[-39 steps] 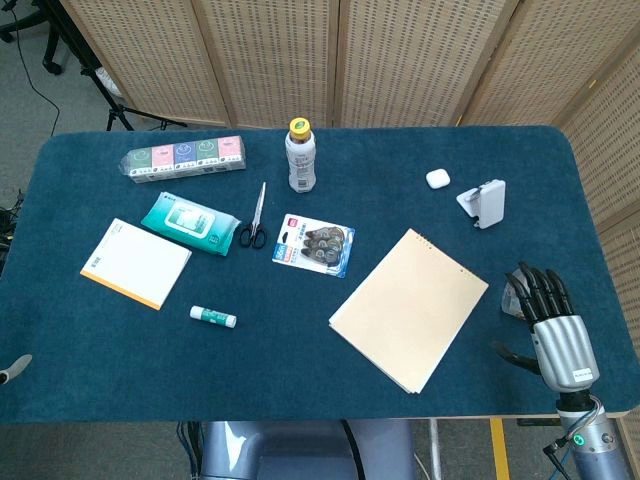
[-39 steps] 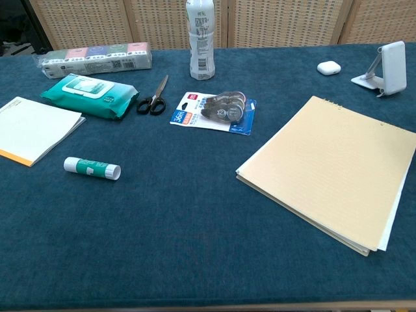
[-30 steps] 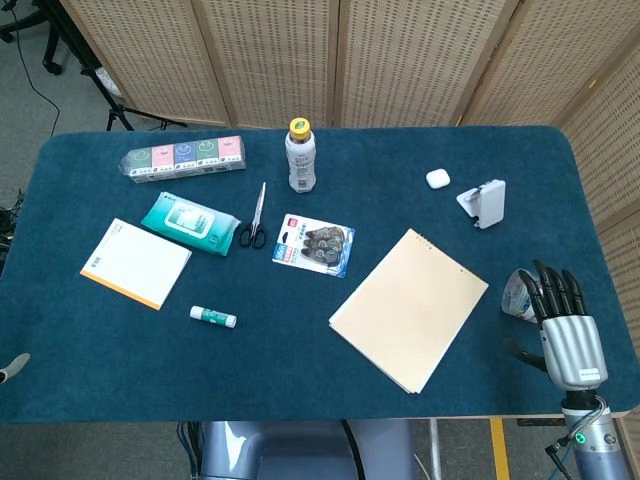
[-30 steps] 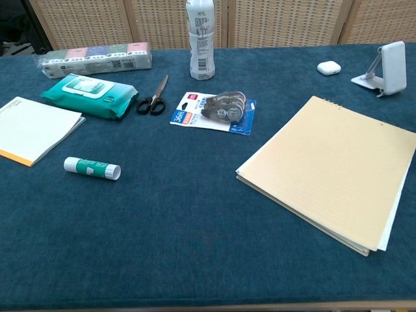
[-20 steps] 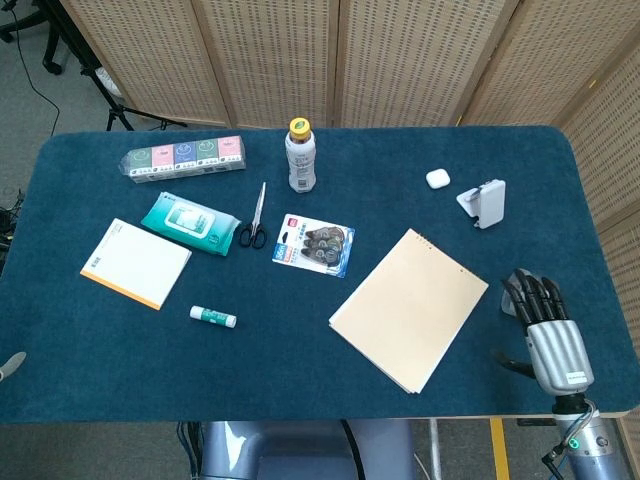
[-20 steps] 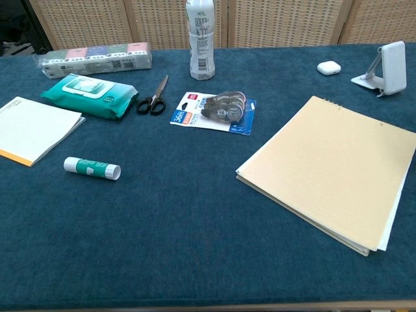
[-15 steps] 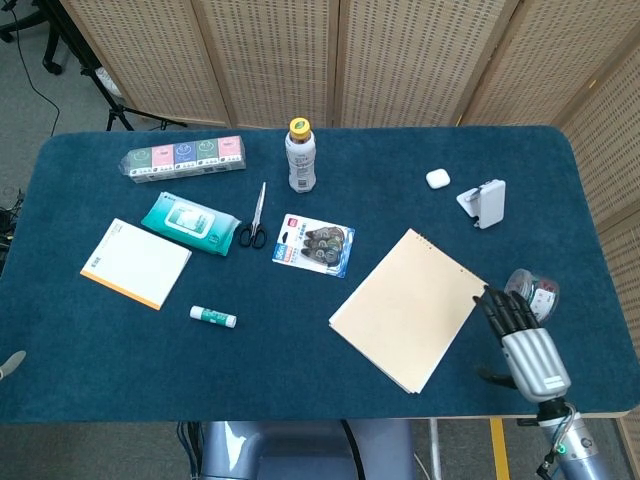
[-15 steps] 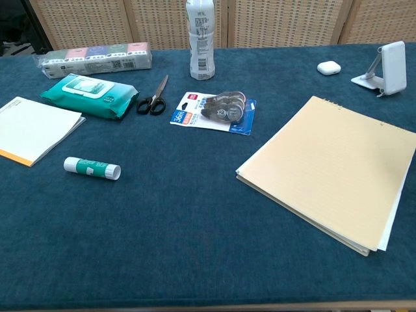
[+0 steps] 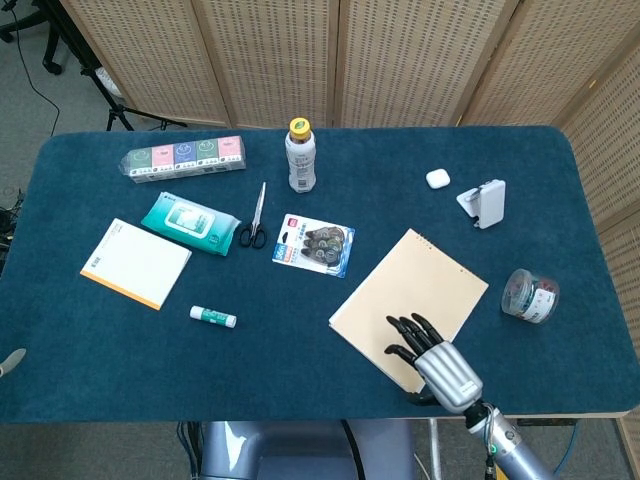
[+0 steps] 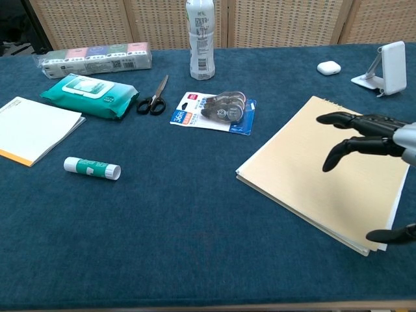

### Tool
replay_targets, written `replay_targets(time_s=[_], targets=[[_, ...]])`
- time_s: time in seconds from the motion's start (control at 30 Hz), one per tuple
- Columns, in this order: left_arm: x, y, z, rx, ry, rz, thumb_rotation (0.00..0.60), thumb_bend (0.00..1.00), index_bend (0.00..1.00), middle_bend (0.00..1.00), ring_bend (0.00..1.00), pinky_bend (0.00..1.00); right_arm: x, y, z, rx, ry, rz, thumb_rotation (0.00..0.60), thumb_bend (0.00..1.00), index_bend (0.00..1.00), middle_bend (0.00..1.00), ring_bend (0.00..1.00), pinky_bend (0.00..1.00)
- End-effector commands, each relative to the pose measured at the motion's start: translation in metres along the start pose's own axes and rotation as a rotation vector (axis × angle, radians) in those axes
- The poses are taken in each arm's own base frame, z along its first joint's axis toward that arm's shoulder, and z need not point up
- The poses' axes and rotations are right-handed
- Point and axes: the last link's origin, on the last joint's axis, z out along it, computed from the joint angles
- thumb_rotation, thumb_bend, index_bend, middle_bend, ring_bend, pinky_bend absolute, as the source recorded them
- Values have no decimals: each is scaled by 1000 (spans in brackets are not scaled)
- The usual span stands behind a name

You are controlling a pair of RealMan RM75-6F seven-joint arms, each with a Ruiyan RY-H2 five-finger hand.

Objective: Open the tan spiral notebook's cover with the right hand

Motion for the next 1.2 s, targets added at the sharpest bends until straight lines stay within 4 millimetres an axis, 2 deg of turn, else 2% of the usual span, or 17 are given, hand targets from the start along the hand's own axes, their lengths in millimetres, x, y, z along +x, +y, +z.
replay_targets(time_s=[0.03, 0.23, 0.47, 0.6, 0.9, 1.2], targets=[[0, 0, 1, 1, -3, 1, 600, 0, 0, 0, 0, 0, -7, -9, 11, 39, -4, -20, 600, 0, 321, 0, 0, 0], [-1, 0, 0, 1, -10, 1, 600, 0, 0, 0, 0, 0, -24, -15, 25, 60, -25, -109, 600, 0, 324, 0, 0, 0], [-1, -2, 4, 8, -18, -4, 600, 0, 0, 0, 0, 0, -36, -7, 24, 39, -13, -223, 600, 0, 324, 0, 0, 0], [0, -2, 4, 10, -18, -8, 600, 0, 0, 0, 0, 0, -44, -8, 21, 36, -23, -231, 600, 0, 324, 0, 0, 0], [1, -1, 1, 3, -20, -11, 600, 0, 0, 0, 0, 0, -46, -10, 15, 48, -7, -284, 600, 0, 324, 0, 0, 0], [1, -2, 2, 5, -21, -13, 600, 0, 0, 0, 0, 0, -46, -2, 8, 36, -19, -326, 600, 0, 324, 0, 0, 0]])
